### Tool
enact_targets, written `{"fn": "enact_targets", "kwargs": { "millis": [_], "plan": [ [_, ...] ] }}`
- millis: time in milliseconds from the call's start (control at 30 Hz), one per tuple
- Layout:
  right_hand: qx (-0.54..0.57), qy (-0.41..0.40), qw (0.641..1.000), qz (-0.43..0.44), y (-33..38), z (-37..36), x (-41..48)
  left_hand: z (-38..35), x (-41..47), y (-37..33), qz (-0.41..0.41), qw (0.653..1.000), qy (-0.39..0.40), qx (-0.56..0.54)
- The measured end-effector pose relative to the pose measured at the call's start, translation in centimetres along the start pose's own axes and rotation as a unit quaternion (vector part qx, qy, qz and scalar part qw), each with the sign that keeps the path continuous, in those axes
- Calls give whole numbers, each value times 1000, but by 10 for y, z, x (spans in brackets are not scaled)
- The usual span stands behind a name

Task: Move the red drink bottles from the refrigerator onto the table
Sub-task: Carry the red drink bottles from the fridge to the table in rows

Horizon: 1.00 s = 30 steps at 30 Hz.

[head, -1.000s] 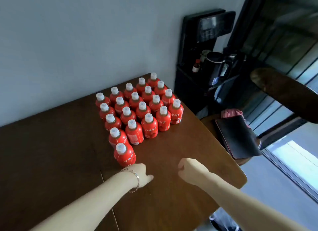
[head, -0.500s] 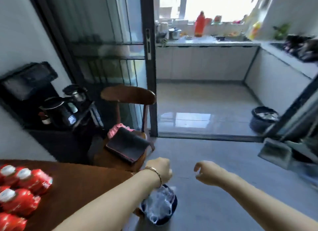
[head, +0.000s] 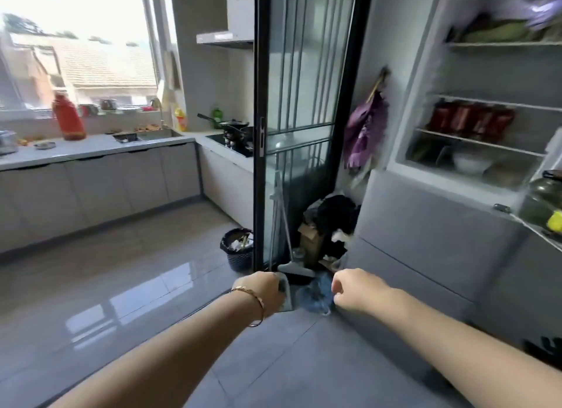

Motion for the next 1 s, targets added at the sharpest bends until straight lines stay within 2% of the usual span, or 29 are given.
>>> {"fn": "enact_targets", "kwargs": {
  "millis": [333, 467, 700, 867, 1000],
  "plan": [
    [100, -88, 978, -160, -181, 79, 140, 55, 247, -148, -162, 986, -41, 2],
    [131, -110, 963, -210, -245, 115, 206, 79, 350, -199, -221, 975, -31, 7],
    [129, -152, 928, -313, -365, 172, 278, 108, 507, -309, -312, 949, -30, 40],
    [132, -172, 909, -357, -446, 179, 319, 104, 578, -380, -368, 928, -53, -10],
    [132, -260, 880, -375, -517, 183, 366, 90, 638, -439, -387, 916, -82, -72]
  ]
}}
Point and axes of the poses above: each hand's wrist, its own x-axis towards the middle knuckle, its own z-axis out of the back of the hand, y = z × x, the point moved 2 cm from there along x, towards the middle knuckle, and after that the axes turned 15 degrees about -x, right-handed, at the moved point
